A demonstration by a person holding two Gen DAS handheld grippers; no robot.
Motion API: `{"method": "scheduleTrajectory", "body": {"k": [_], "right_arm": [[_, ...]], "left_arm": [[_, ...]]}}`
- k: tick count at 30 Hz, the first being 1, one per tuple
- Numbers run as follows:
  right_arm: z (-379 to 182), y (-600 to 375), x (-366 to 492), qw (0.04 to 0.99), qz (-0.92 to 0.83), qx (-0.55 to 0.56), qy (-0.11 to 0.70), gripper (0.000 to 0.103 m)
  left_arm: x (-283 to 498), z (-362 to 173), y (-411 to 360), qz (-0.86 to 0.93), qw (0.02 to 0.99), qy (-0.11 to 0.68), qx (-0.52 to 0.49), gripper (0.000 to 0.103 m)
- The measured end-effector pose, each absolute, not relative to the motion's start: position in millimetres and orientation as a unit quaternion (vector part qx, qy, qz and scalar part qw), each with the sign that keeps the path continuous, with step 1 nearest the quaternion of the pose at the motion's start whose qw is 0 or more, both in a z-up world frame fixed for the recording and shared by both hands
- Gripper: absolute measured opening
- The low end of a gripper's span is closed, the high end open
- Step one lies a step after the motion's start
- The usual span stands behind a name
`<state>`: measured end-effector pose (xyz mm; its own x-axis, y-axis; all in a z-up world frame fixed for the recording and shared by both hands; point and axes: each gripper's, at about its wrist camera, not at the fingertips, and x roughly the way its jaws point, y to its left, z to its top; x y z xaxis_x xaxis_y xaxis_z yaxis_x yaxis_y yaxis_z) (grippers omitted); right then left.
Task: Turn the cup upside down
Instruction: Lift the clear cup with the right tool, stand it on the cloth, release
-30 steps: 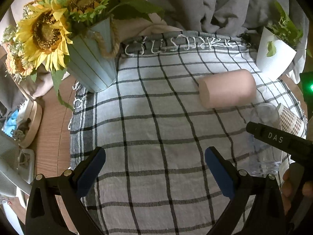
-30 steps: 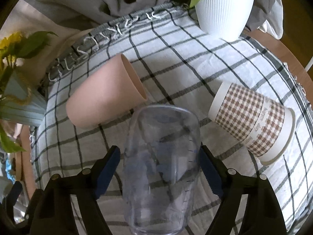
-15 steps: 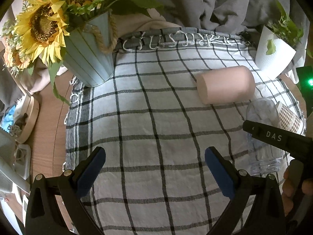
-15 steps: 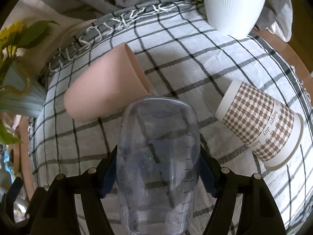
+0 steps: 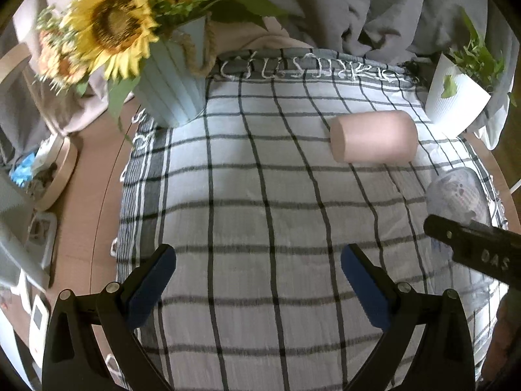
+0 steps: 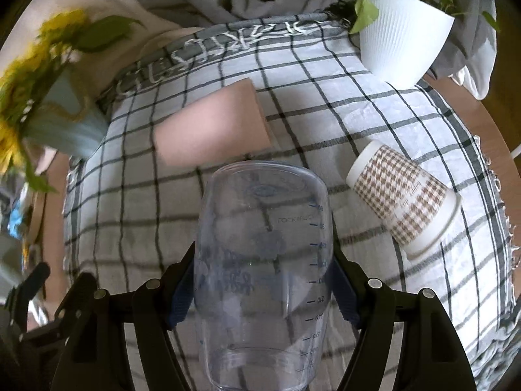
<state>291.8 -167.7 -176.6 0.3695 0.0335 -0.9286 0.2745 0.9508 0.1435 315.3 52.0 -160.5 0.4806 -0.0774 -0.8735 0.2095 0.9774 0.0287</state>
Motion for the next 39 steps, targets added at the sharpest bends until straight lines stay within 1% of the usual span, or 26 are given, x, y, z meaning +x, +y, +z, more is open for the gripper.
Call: {"method": "scheduleTrajectory", "body": {"k": [8,16,30,39], "right_arm": [[-170,-147,257,0.814,-0.049,0.112,0.569,0.072],[-187,-132,238,0.802,-0.027,0.076,0.592,0.072],[-218,-126,238,0.791,0.003,0.058,0.609,0.072],[-219,-124,238,0.793,0.0,0.053,0.607,0.073]], "left_arm": [[282,-165,59,-0.058,0.851,0.518,0.063,0.103],[263,-177,60,-0.036,0.843,0.533,0.069,0.103],[254,-194,65,-0.006,0.83,0.554,0.068,0.103],[254,-197,66,-0.005,0.828,0.557,0.068,0.103]]}}
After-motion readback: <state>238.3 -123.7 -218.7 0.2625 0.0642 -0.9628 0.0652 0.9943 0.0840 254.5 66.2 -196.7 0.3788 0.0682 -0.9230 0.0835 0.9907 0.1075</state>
